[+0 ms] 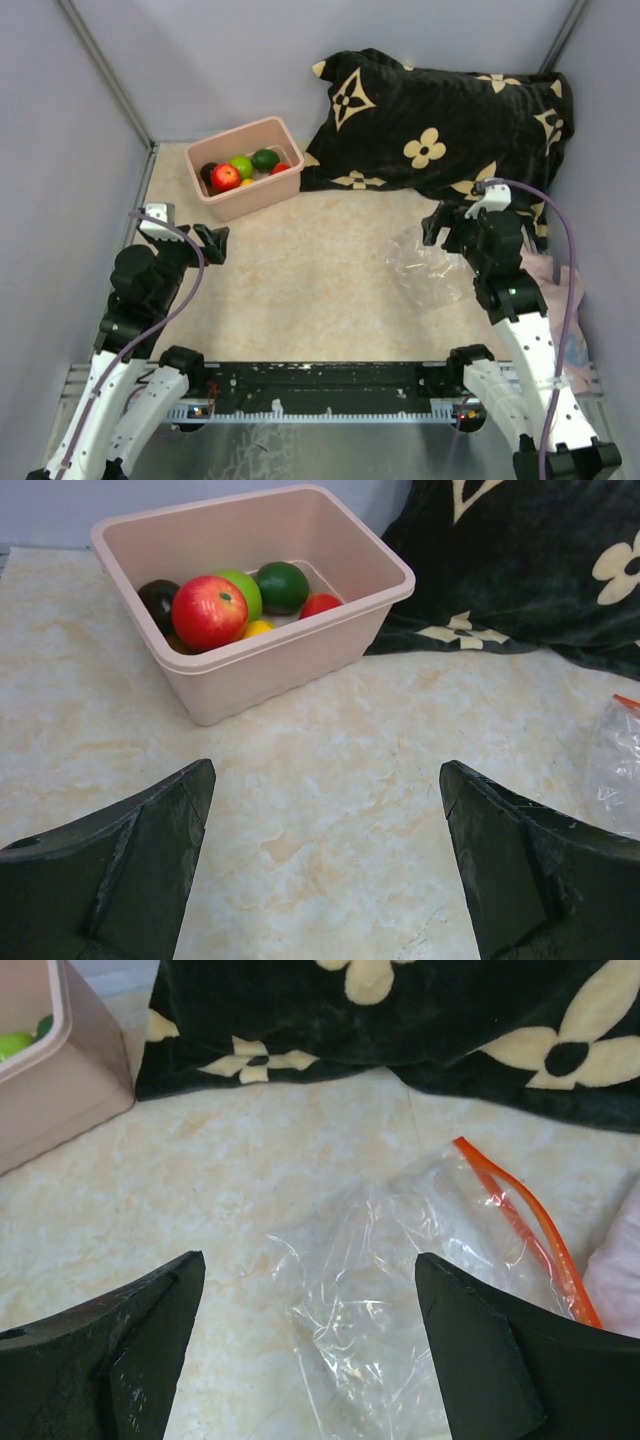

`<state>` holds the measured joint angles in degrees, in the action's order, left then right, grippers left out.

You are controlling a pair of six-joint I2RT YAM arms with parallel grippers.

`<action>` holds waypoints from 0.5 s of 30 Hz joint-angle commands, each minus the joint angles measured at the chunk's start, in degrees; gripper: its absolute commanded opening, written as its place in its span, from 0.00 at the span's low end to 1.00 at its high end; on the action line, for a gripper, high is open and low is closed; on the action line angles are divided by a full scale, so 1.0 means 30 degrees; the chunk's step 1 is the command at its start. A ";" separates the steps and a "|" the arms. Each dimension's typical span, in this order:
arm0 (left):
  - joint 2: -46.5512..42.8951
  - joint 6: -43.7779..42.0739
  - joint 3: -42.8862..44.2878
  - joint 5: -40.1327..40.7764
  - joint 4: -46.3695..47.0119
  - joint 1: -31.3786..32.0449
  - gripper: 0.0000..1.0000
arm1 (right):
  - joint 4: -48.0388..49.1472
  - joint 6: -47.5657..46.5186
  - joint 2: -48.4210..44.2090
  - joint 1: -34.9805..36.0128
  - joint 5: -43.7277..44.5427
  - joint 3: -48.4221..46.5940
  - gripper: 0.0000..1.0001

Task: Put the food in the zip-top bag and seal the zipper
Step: Pick up the zipper food storage bag at the center of the board.

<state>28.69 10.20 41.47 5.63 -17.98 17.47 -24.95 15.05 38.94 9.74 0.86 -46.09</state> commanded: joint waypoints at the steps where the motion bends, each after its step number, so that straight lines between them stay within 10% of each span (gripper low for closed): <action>1: 0.0473 -0.0308 -0.0231 -0.1244 0.0405 -0.0086 1.00 | 0.0642 -0.0243 0.1772 0.0068 -0.0358 -0.1197 0.87; 15: 0.2237 -0.0005 -0.0121 -0.3289 0.0453 -0.0083 1.00 | 0.2701 -0.0306 0.8708 -0.4831 -0.4060 -0.1925 0.87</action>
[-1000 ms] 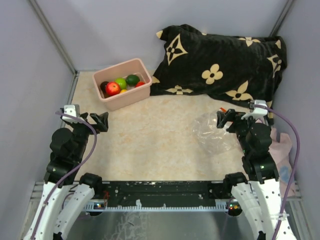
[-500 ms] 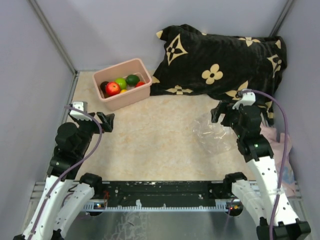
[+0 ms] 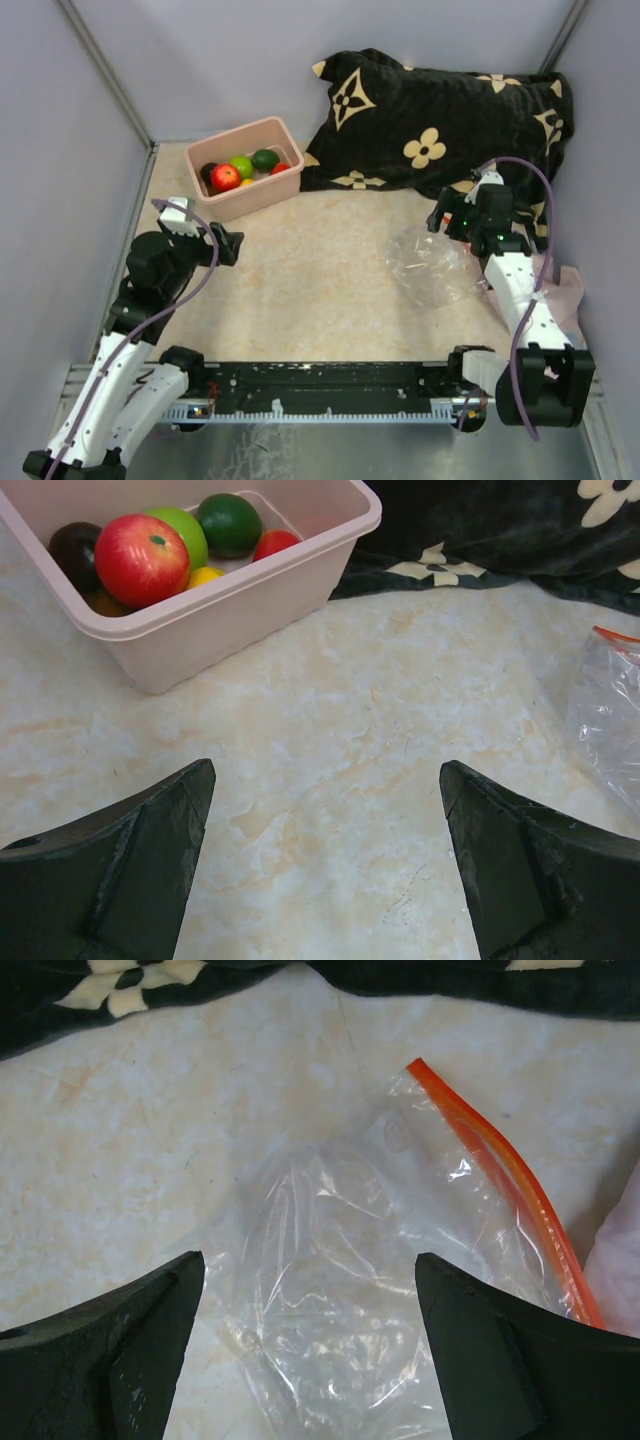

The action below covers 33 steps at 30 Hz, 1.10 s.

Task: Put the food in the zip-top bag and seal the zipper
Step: Pick up the zipper food storage bag at the center of the board.

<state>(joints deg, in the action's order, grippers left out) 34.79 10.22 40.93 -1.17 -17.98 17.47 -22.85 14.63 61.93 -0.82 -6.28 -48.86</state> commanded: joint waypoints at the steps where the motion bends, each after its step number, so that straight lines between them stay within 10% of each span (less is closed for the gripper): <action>1: 0.0280 0.0025 0.0104 -0.1241 0.0440 -0.0083 1.00 | 0.2158 -0.0264 0.1487 -0.1844 -0.2189 -0.1123 0.87; 22: 0.1145 0.0631 0.0383 -0.3696 0.0135 -0.0083 1.00 | 0.4784 -0.1563 0.8711 -0.6988 -0.6174 -0.1181 0.86; 33: 0.1414 0.1636 0.0198 -0.4504 0.0569 -0.0087 1.00 | 0.5197 -0.1233 0.8112 -0.6945 -1.0105 0.0225 0.53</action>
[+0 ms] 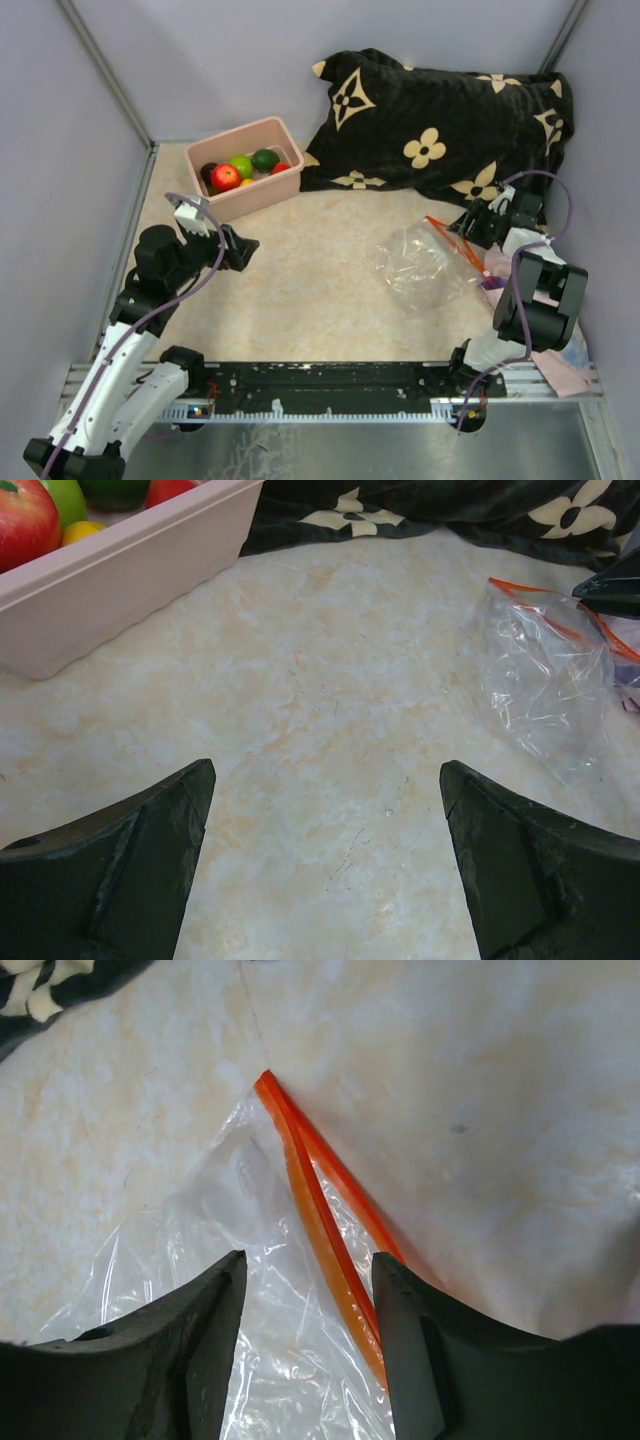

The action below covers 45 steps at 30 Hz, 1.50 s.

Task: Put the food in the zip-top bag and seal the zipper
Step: Pick up the zipper food storage bag at the center of the board.

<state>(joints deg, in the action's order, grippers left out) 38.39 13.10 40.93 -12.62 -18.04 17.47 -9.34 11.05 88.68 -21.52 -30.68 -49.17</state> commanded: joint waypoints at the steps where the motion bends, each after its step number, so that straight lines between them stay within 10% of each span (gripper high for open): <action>1: 0.0269 0.0807 0.0213 -0.0824 0.0682 -0.0083 1.00 | 0.0758 0.0014 -0.0871 -0.0036 -0.2399 0.0381 0.51; 18: 0.0487 0.1635 0.0375 -0.1971 -0.0140 -0.0083 1.00 | -0.2493 -0.2243 0.2927 0.1640 -0.5861 -0.1341 0.63; 28: 0.0710 0.2009 0.0464 -0.2050 -0.0197 -0.0084 1.00 | -0.2955 -0.2310 0.1811 0.2331 -0.5973 -0.1930 0.04; 45: 0.3280 0.5297 0.2945 -0.1629 -0.1250 -0.0083 1.00 | -0.5506 -0.4002 -0.5535 0.8816 0.4259 -0.6758 0.00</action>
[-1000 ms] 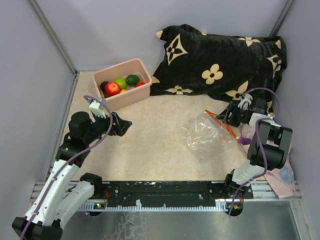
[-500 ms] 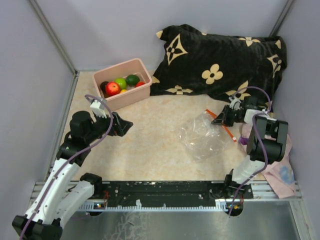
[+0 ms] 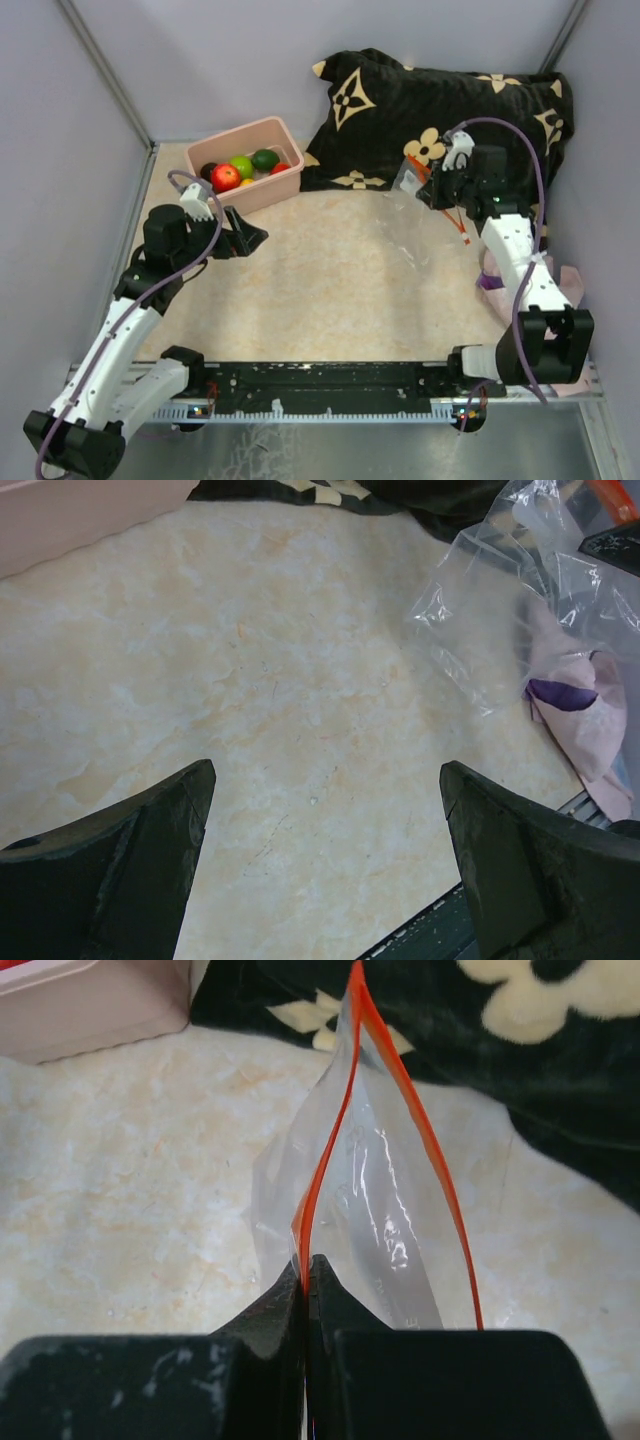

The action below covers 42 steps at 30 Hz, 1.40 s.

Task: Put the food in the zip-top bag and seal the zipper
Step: Pick up the zipper food storage bag at the center of the board.

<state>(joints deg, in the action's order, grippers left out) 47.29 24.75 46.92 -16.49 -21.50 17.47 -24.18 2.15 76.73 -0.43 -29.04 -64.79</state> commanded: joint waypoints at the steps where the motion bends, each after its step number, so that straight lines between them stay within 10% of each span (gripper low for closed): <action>1: 0.0445 0.1721 0.1036 -0.0546 -0.0038 -0.0083 1.00 | -0.0571 -0.1393 -0.1776 0.2742 0.4674 -0.1770 0.00; 18: 0.1895 0.7795 -0.1900 -0.4255 0.4363 0.0147 0.96 | 0.5410 -0.3849 -0.0302 1.7108 1.7993 0.2660 0.00; 42: 0.2799 0.9701 -0.4683 -0.3953 0.7622 0.0574 0.81 | 0.9011 -0.1665 0.3265 2.1912 1.6235 0.2120 0.03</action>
<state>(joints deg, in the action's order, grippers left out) 54.30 53.15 32.97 -28.84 -3.09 18.57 -1.50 -3.99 85.56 64.03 19.42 -55.92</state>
